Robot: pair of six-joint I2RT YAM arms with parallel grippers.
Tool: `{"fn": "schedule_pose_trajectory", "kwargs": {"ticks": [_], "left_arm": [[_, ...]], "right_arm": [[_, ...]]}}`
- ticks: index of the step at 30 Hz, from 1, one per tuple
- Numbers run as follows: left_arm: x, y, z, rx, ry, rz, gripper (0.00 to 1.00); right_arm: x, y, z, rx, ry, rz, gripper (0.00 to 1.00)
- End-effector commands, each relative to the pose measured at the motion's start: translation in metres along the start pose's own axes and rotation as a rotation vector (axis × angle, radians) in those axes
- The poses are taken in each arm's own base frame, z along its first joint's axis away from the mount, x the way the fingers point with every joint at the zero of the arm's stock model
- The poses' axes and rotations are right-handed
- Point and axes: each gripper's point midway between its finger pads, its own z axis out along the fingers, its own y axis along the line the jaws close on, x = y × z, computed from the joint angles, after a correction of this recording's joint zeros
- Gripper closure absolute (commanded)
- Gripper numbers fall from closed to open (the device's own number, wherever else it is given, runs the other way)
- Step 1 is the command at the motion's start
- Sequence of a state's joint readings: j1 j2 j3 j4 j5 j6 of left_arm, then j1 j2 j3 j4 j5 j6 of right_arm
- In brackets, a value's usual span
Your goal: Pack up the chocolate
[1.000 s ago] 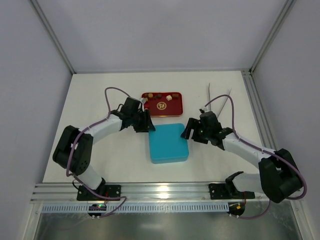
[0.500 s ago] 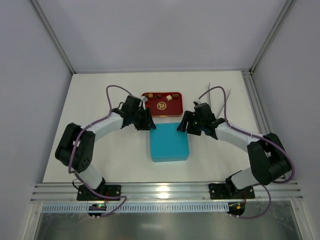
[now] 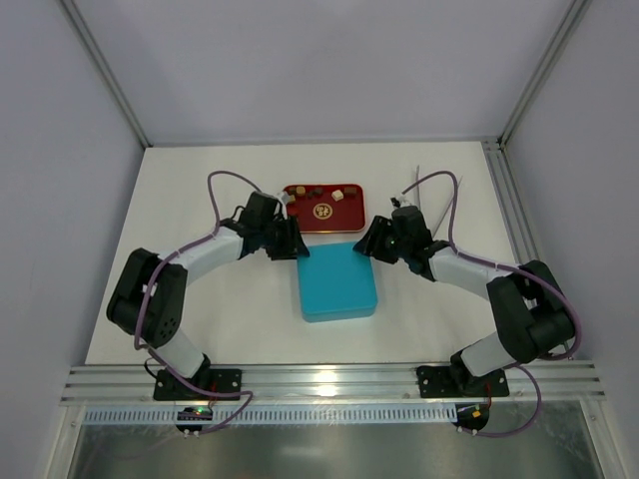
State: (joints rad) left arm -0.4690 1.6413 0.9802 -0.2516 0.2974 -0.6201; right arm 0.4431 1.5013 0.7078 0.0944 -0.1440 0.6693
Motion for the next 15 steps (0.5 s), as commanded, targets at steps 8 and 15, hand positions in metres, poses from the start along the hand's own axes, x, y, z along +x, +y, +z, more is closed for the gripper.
{"fn": "schedule_pose_trajectory", "kwargs": {"ticks": [8, 15], "left_arm": [[0.041, 0.052, -0.018, -0.247, 0.143, 0.025, 0.52], [0.011, 0.032, -0.038, -0.218, 0.081, 0.076, 0.43]], "right_arm": [[0.04, -0.021, -0.033, 0.105, 0.152, -0.022, 0.35], [0.01, -0.004, -0.058, 0.093, 0.049, -0.051, 0.3]]}}
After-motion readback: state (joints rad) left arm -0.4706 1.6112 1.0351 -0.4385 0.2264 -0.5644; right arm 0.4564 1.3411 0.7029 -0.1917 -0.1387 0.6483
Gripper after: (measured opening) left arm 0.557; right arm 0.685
